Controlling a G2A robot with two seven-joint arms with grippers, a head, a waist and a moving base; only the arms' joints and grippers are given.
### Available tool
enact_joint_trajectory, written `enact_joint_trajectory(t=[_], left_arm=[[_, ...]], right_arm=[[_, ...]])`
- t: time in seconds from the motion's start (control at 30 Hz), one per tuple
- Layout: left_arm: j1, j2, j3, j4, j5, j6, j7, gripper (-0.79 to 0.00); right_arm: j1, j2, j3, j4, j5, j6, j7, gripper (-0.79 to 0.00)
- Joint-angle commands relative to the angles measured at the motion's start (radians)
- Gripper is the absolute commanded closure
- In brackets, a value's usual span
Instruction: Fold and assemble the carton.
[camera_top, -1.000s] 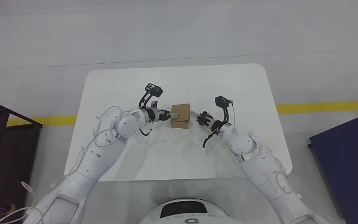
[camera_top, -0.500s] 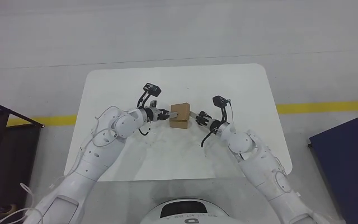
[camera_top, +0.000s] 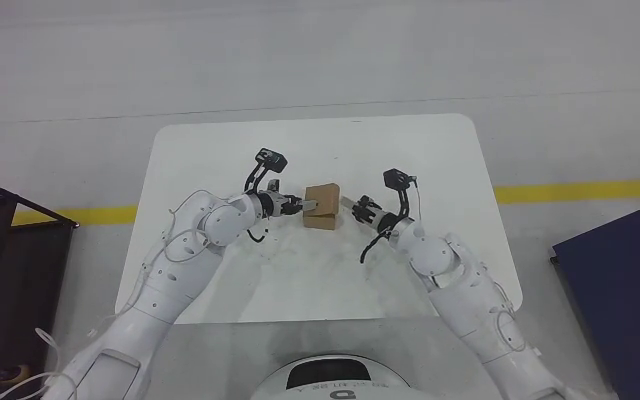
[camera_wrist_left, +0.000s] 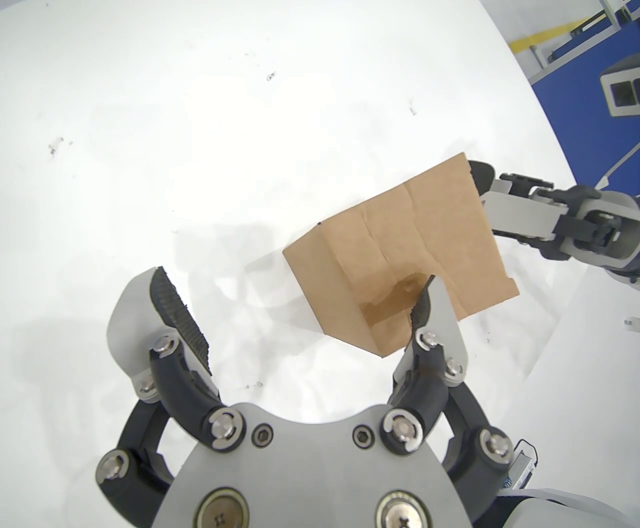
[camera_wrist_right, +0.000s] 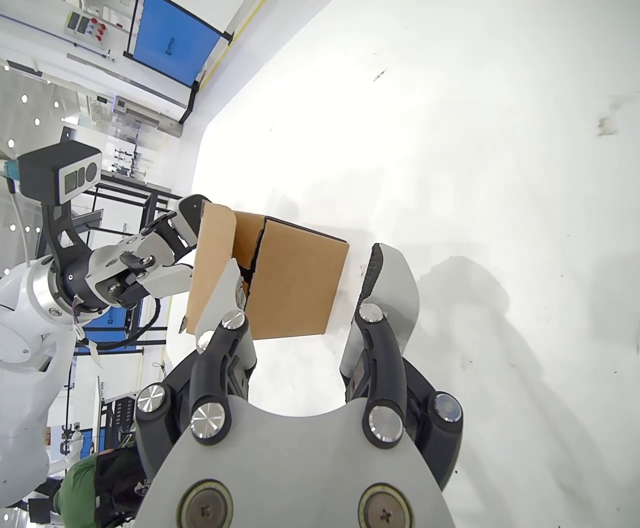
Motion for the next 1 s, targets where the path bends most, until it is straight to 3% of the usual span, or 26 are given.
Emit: enact_joint_trajectory(t=[0.0,0.73,0.97], left_arm=[[0.001,0.000,0.000,0.000,0.001,0.000,0.001,-0.785],[0.001,-0.004,0.008,0.001,0.016,0.005,-0.011,-0.785],[0.000,-0.004,0.012,0.009,0.050,0.020,-0.008,-0.785]], right_arm=[[0.005,-0.001,-0.005,-0.002,-0.003,0.002,0.005,-0.468],[0.037,-0.006,-0.052,-0.003,-0.070,0.054,0.048,-0.443],[0.008,-0.002,-0.056,-0.069,-0.207,0.173,0.012,-0.489]])
